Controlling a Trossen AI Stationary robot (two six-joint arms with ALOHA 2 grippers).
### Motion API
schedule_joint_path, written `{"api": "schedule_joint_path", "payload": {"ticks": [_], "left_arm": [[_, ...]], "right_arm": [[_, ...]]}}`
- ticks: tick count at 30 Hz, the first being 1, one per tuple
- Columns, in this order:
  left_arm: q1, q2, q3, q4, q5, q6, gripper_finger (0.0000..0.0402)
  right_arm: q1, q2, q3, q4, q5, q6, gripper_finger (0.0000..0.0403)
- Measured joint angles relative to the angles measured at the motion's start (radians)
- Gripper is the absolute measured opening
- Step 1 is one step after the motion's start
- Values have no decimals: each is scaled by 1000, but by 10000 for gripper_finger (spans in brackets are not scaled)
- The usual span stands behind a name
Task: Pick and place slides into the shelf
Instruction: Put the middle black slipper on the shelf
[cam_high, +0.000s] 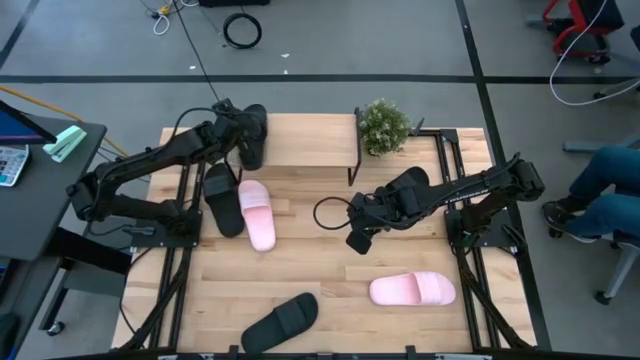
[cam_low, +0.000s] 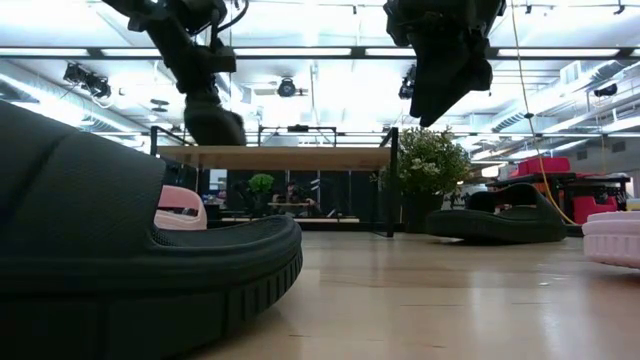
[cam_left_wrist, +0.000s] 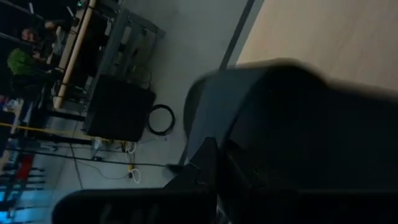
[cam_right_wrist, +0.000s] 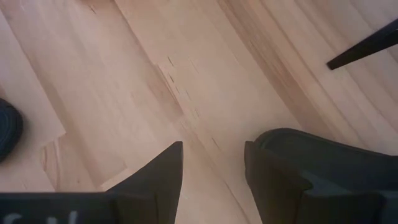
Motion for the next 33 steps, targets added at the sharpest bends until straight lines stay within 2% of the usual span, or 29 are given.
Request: {"api": "schedule_joint_path", "payload": {"ticks": [8, 20, 24, 33], "left_arm": [[13, 0, 0, -1, -8, -1, 11], [65, -2, 1, -126, -7, -72, 12], [65, -2, 1, -131, -11, -62, 33], [35, -2, 1, -155, -15, 11, 109]], "right_arm": [[0, 0, 0, 0, 0, 0, 177], [0, 0, 0, 0, 0, 0, 177], [0, 0, 0, 0, 0, 0, 177], [0, 0, 0, 5, 2, 0, 177]]}}
